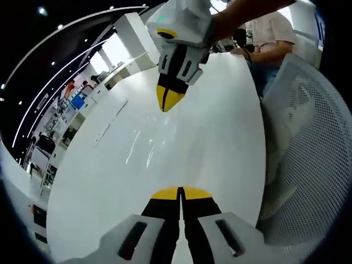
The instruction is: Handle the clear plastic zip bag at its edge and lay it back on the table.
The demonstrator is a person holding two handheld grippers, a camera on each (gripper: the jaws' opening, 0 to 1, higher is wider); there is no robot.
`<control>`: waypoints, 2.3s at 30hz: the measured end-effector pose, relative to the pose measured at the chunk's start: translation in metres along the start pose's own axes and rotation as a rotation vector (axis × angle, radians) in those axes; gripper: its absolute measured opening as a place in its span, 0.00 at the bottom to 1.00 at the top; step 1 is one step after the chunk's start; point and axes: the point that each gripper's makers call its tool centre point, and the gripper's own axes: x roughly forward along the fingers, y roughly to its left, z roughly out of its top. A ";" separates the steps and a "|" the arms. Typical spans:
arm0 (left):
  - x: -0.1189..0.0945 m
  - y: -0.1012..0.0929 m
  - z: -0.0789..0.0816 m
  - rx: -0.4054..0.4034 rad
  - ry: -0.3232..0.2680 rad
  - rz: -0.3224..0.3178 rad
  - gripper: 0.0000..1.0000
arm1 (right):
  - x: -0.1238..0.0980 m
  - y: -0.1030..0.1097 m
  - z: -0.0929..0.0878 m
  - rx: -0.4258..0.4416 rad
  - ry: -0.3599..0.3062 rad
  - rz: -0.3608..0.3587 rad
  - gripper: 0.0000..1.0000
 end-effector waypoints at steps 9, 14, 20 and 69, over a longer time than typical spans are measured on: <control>-0.004 -0.001 -0.006 -0.015 0.006 0.003 0.00 | 0.016 -0.003 -0.013 0.027 0.035 -0.008 0.00; -0.011 0.007 -0.011 -0.031 0.008 0.028 0.00 | 0.029 -0.013 -0.021 0.049 0.057 -0.038 0.00; -0.012 0.010 -0.017 -0.039 0.013 0.039 0.00 | 0.031 -0.012 -0.025 0.068 0.078 -0.045 0.00; -0.010 0.011 -0.033 -0.090 0.026 0.057 0.00 | 0.061 -0.003 -0.033 0.323 0.077 0.022 0.31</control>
